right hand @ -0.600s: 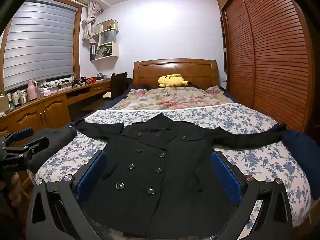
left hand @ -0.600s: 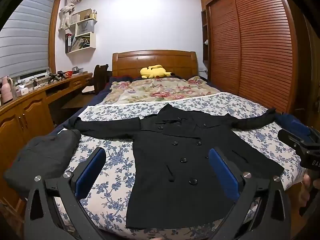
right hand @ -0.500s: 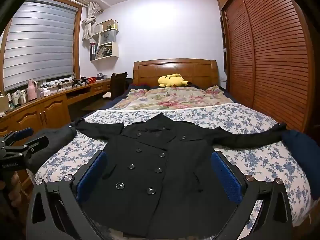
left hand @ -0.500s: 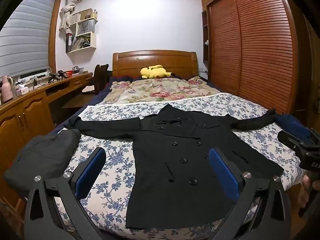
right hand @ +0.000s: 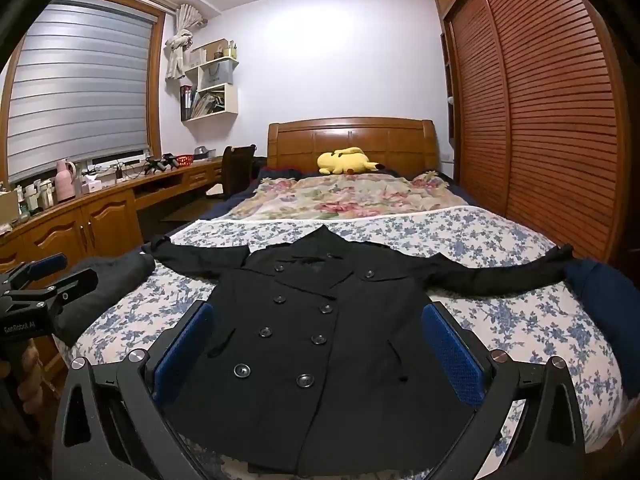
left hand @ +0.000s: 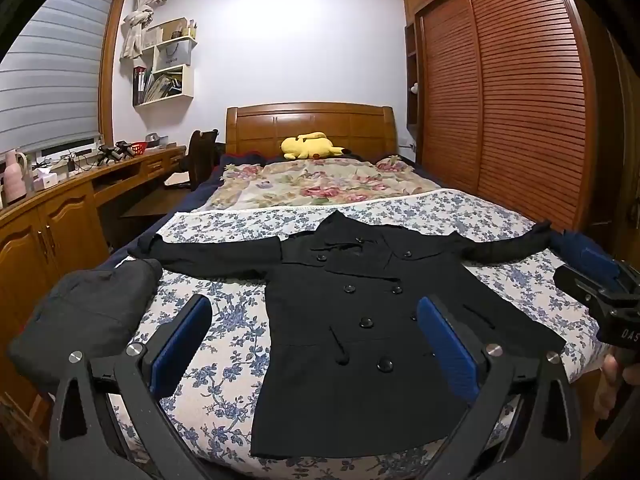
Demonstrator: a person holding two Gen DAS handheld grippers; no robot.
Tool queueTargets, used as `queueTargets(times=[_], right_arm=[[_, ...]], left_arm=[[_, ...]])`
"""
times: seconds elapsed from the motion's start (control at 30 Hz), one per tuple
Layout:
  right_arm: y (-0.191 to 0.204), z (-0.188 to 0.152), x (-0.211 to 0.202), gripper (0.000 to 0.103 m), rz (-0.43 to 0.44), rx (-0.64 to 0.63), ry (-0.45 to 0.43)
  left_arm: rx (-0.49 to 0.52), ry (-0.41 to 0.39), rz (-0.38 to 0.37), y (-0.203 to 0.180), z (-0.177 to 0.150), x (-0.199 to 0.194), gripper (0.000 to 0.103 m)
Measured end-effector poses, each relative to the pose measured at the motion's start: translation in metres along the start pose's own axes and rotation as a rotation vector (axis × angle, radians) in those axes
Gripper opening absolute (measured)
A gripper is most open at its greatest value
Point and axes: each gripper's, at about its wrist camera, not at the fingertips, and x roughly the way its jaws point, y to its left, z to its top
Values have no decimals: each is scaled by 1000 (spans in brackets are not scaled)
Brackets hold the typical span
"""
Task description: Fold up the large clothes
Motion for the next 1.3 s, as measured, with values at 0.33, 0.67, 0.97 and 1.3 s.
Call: queueTargets(times=[0.33, 0.67, 0.97, 1.3], right_arm=[[-1, -1, 1, 103, 3, -2, -3], [-1, -2, 1, 103, 6, 0, -3], [-2, -2, 0, 103, 9, 7, -1], [-2, -2, -2, 103, 12, 12, -3]], left_arm=[[-1, -13, 2, -5, 4, -9, 103], [-3, -17, 0, -7, 4, -11, 103], [-4, -19, -1, -8, 4, -12, 103], [-5, -20, -1, -6, 3, -13, 103]])
